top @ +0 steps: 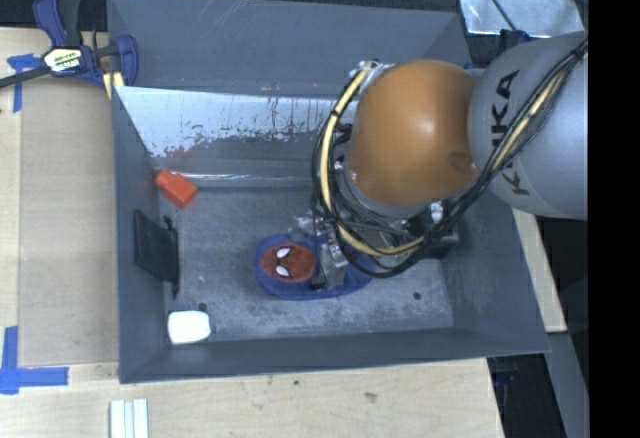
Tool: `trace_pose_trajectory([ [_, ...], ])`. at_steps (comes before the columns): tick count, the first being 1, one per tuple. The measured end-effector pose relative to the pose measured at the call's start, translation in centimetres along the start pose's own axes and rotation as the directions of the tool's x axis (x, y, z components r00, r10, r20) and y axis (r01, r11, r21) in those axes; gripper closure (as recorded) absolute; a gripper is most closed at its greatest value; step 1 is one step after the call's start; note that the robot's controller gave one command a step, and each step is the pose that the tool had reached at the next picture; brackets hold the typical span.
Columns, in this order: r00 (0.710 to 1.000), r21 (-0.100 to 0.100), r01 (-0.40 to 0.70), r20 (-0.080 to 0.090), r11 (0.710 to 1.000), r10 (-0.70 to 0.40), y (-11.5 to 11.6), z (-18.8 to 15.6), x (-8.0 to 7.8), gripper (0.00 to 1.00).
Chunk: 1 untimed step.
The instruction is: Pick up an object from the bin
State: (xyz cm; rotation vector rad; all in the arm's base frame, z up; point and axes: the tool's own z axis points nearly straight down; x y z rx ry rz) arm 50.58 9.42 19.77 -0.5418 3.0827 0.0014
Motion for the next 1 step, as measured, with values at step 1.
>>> trace_pose_trajectory([
  [1,0.972,0.001,0.233,-0.001,0.972,-0.233,-1.46,-11.15,-0.05,1.0],
])
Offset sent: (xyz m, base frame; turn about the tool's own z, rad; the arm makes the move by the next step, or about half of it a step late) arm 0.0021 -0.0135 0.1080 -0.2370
